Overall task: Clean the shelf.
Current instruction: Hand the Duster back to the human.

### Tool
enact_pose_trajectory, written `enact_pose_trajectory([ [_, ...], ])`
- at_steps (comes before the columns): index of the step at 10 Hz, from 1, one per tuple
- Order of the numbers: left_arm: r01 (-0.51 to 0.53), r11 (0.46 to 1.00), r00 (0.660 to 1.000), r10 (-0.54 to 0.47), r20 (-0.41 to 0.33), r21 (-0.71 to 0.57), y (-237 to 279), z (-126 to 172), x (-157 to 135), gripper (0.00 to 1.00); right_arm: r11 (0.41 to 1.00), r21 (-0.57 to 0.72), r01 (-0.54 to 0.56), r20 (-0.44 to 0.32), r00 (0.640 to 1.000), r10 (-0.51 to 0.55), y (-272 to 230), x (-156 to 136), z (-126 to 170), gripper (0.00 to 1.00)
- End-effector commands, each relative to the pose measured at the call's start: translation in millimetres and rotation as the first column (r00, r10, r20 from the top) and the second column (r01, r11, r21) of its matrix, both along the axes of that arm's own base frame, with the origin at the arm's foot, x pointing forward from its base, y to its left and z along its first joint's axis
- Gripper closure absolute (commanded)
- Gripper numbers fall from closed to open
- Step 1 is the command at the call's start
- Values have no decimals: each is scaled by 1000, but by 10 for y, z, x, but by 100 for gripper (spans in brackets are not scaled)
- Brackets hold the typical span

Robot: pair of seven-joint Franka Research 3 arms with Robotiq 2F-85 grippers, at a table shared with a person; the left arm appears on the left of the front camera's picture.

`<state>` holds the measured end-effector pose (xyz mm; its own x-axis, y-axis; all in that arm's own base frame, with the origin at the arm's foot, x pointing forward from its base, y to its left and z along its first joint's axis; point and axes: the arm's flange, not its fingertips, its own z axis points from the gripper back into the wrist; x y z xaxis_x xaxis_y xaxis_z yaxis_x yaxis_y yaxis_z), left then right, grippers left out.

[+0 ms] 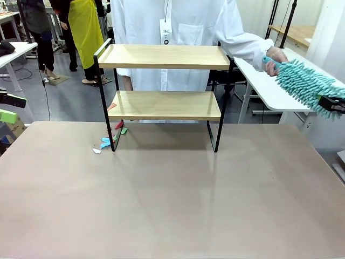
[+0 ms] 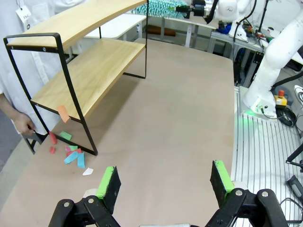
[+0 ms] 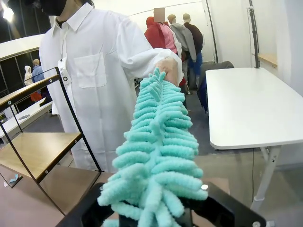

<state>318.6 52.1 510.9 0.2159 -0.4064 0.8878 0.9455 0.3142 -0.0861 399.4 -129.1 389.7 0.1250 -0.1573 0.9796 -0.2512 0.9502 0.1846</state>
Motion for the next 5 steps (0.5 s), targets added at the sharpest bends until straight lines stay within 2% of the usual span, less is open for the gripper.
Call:
enact_pose_trajectory([
  [1,8,1000,1000,-7,24,-25,-5,7,17,0,1000,1,-4,-7,1000,4,4,-16,-18,26],
  [2,8,1000,1000,-7,24,-25,-5,7,17,0,1000,10,-3,-8,1000,3,-5,0,-8,0],
  [5,8,1000,1000,-7,24,-25,-5,7,17,0,1000,26,8,-1,1000,-8,-23,-6,61,3],
])
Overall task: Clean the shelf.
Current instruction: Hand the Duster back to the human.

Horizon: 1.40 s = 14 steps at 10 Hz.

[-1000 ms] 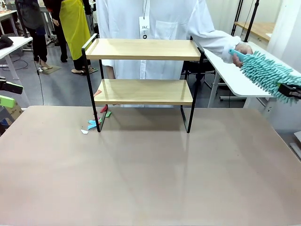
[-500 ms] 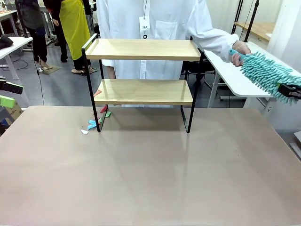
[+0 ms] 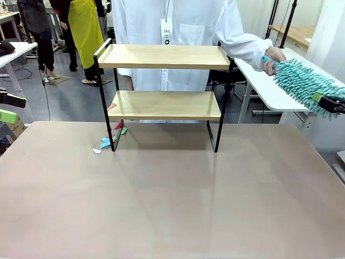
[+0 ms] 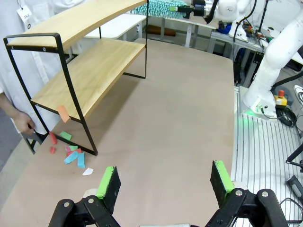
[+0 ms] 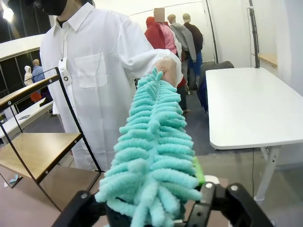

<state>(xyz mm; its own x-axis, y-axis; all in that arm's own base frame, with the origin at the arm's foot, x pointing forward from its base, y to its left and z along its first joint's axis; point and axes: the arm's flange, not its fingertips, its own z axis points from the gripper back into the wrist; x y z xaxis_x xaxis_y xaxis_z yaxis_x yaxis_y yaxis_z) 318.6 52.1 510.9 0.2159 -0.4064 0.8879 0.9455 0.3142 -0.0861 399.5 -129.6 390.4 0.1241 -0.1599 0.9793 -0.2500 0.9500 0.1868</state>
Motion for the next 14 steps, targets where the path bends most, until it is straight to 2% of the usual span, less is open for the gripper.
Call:
enact_pose_trajectory([
  [1,8,1000,1000,-7,23,-25,-6,7,17,0,998,60,13,12,1000,-14,-63,-6,174,0],
  [3,8,1000,1000,-7,23,-25,-6,7,17,0,992,122,-11,102,995,-1,-178,-133,682,0],
  [5,8,1000,1000,-7,23,-25,-6,7,17,0,967,248,-53,199,980,3,-397,-280,1319,0],
  [7,8,1000,1000,-7,23,-25,-6,7,17,0,922,384,-52,284,957,-64,-735,-471,1794,0],
  [8,8,1000,1000,-7,23,-25,-6,7,17,0,874,483,-50,306,945,-115,-968,-579,1957,0],
  [9,8,1000,1000,-7,23,-25,-6,7,17,0,842,537,-52,314,939,-142,-1146,-632,2020,0],
  [11,8,1000,1000,-7,23,-25,-6,7,17,0,825,561,-70,330,933,-145,-1309,-665,1983,0],
  [12,8,1000,1000,-7,23,-25,-6,7,17,0,859,511,-30,316,936,-155,-1190,-754,2086,0],
  [14,8,1000,1000,-7,23,-25,-6,7,17,0,859,511,-30,316,936,-155,-1190,-754,2086,0],
])
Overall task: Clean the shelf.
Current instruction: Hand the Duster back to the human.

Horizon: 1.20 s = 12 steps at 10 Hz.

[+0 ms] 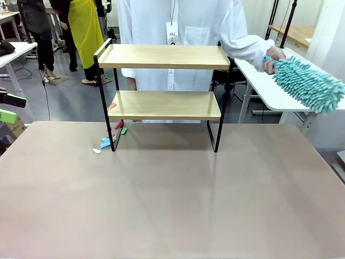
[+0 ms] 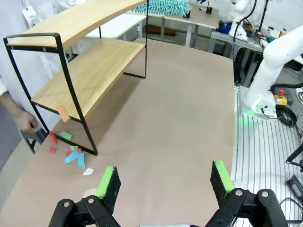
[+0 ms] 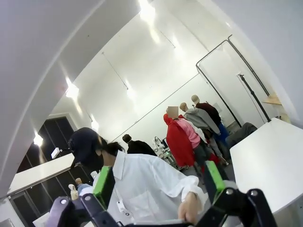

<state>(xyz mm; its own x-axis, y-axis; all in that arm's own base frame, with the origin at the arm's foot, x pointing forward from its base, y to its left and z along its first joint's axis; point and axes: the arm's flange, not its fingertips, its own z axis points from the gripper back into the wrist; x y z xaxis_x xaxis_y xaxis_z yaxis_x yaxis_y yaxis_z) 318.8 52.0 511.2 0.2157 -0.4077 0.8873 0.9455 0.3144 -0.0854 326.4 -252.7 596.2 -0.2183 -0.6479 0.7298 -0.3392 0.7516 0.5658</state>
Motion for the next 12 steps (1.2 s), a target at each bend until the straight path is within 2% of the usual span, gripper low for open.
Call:
enact_pose_trajectory([
  [1,8,1000,1000,-7,23,-27,-5,4,15,0,1000,-16,11,-4,1000,-11,41,-23,27,0],
  [12,8,1000,1000,-7,23,-27,-5,4,15,0,1000,-16,11,-4,1000,-11,41,-23,27,0],
])
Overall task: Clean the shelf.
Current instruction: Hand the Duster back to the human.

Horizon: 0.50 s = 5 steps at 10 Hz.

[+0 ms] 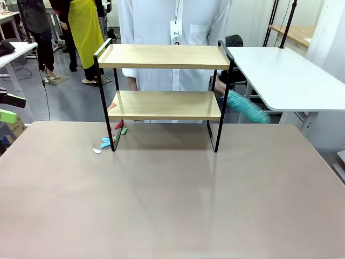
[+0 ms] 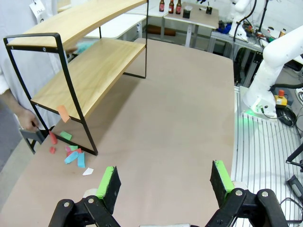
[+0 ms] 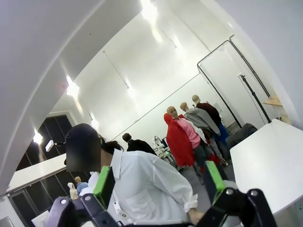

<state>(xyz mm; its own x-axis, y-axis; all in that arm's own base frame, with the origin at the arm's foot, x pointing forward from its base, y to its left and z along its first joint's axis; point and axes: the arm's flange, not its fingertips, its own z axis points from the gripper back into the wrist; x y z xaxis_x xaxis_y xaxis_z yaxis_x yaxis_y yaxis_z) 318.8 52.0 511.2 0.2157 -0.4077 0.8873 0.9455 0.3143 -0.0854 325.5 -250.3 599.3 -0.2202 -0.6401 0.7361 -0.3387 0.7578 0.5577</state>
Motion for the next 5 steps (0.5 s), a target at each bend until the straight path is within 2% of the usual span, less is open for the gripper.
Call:
enact_pose_trajectory([
  [1,8,1000,1000,-7,23,-27,-5,4,15,0,1000,-5,10,-5,1000,-10,17,-14,-3,0],
  [5,8,1000,1000,-7,23,-27,-5,4,15,0,1000,-5,10,-5,1000,-10,17,-14,-3,0],
])
